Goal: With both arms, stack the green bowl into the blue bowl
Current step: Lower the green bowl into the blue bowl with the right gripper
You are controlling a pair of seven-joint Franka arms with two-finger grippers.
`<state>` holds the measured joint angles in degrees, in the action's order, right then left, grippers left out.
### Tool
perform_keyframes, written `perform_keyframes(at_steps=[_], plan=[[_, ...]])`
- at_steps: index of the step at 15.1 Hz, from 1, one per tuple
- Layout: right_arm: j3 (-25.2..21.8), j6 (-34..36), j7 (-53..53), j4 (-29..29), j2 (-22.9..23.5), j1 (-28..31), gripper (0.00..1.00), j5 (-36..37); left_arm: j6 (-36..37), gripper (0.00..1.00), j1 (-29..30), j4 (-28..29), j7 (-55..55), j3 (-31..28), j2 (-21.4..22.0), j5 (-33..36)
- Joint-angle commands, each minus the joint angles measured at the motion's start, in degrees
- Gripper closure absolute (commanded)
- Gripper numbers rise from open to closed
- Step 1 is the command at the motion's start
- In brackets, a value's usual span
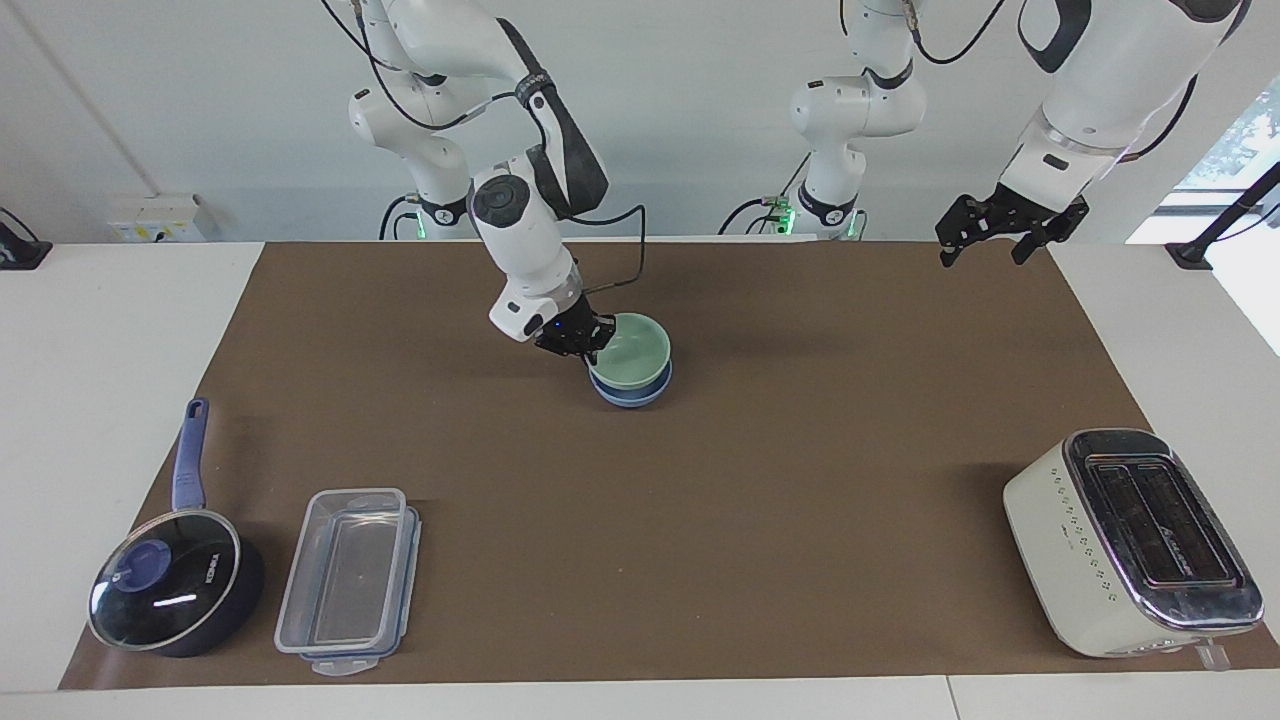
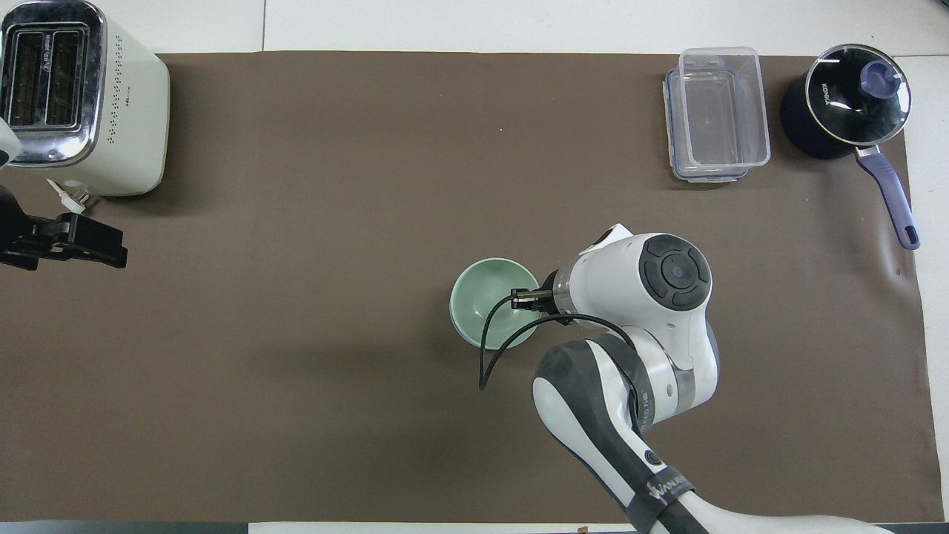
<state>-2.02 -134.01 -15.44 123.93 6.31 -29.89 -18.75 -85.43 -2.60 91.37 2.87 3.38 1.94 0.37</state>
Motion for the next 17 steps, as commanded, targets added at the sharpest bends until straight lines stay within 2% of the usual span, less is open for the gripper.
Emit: perform_keyframes(at_steps=[1,5,6,7,8,9,14,17], plan=[[-0.09,-1.79,0.06,0.79,-0.07,-0.52,1.0,-0.94,-1.49,0.0,1.63,0.91,0.55,0.93,0.43,-1.51],[-0.09,-2.05,-0.03,0.87,-0.07,-0.52,1.0,-0.94,-1.75,0.0,1.63,1.7,0.47,0.93,0.43,-2.3],[-0.09,-1.96,0.06,0.87,-0.07,-0.52,0.97,-0.94,-1.75,0.0,1.63,1.7,0.55,0.93,0.43,-2.57],[-0.09,-1.79,0.06,0.79,-0.07,-0.43,0.74,-0.86,-1.23,0.0,1.55,1.7,0.03,0.93,0.43,-2.57],[-0.09,-1.35,-0.03,0.44,0.01,-0.43,0.21,-0.51,-0.88,0.0,1.46,1.7,-0.06,0.93,0.43,-2.48],[-0.09,-0.82,-0.12,-0.26,0.01,-0.26,0.0,-0.24,-0.87,0.0,1.54,1.7,-0.06,0.93,0.43,-2.48],[-0.79,6.89,-0.21,-6.58,-0.6,2.37,0.0,0.37,-0.87,0.0,1.37,1.7,0.2,0.93,0.43,-2.31],[-0.7,18.21,-0.12,-15.53,-0.87,8.34,0.0,7.2,-0.87,0.0,1.02,1.7,0.29,0.93,0.69,-2.22]])
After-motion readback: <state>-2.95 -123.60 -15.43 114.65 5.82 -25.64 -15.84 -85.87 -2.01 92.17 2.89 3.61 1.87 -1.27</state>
